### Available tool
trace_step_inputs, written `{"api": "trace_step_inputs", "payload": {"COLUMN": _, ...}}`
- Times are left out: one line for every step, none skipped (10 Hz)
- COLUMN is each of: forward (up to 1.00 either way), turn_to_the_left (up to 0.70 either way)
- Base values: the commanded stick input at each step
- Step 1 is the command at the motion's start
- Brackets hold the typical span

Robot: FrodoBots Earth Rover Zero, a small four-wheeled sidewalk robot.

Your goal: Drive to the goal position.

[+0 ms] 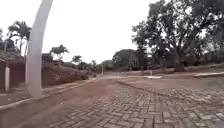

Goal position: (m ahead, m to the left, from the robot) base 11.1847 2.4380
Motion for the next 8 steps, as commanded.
{"api": "trace_step_inputs", "payload": {"forward": 0.85, "turn_to_the_left": 0.00}}
{"api": "trace_step_inputs", "payload": {"forward": 0.85, "turn_to_the_left": 0.00}}
{"api": "trace_step_inputs", "payload": {"forward": 0.85, "turn_to_the_left": 0.00}}
{"api": "trace_step_inputs", "payload": {"forward": 0.85, "turn_to_the_left": 0.00}}
{"api": "trace_step_inputs", "payload": {"forward": 0.85, "turn_to_the_left": 0.00}}
{"api": "trace_step_inputs", "payload": {"forward": 0.85, "turn_to_the_left": 0.00}}
{"api": "trace_step_inputs", "payload": {"forward": 0.85, "turn_to_the_left": 0.00}}
{"api": "trace_step_inputs", "payload": {"forward": 0.85, "turn_to_the_left": 0.00}}
